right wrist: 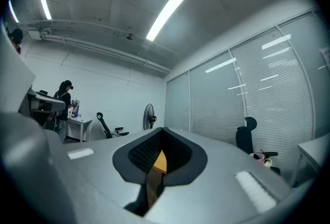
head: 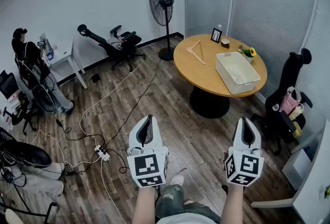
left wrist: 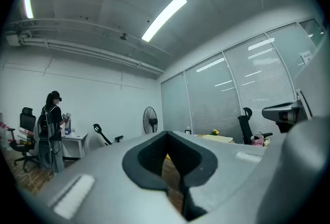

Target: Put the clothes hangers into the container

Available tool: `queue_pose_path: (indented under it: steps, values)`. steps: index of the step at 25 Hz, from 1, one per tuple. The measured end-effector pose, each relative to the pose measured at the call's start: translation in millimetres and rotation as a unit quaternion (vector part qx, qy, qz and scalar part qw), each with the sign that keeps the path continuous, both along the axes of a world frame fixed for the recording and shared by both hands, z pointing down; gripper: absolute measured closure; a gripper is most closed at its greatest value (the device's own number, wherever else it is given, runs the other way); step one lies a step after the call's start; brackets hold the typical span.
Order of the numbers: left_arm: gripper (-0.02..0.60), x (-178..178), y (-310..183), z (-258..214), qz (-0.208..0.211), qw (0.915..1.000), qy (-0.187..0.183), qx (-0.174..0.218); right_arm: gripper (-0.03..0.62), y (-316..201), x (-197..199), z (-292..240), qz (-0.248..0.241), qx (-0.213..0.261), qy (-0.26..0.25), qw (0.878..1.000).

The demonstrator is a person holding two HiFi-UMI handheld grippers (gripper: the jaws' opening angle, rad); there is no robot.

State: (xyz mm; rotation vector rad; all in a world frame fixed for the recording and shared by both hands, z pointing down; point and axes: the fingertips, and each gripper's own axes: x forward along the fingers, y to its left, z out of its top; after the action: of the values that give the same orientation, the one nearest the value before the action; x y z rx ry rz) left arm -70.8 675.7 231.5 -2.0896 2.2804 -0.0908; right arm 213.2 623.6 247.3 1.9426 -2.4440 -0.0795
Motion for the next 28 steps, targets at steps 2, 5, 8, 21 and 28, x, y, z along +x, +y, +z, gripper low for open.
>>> queue_pose_path:
  steps: [2, 5, 8, 21, 28]
  values:
    - [0.581, -3, -2, -1, -0.001, 1.0000, -0.001, 0.000, 0.569, -3, -2, 0, -0.001, -0.001, -0.002, 1.000]
    - [0.581, -6, -6, 0, -0.001, 1.0000, -0.003, 0.000, 0.571, -7, -4, 1, 0.000, -0.002, -0.001, 1.000]
    - [0.581, -10, -12, 0, -0.002, 1.0000, -0.001, -0.001, 0.570, -13, -7, 3, 0.000, -0.004, 0.000, 1.000]
    - [0.559, -36, -86, 1, -0.002, 0.9999, 0.011, 0.009, 0.569, -81, -28, 8, 0.009, -0.010, -0.012, 1.000]
    - [0.303, -62, -142, -12, 0.012, 0.9989, 0.018, 0.041, 0.569, -129, -50, 10, 0.021, -0.012, -0.016, 1.000]
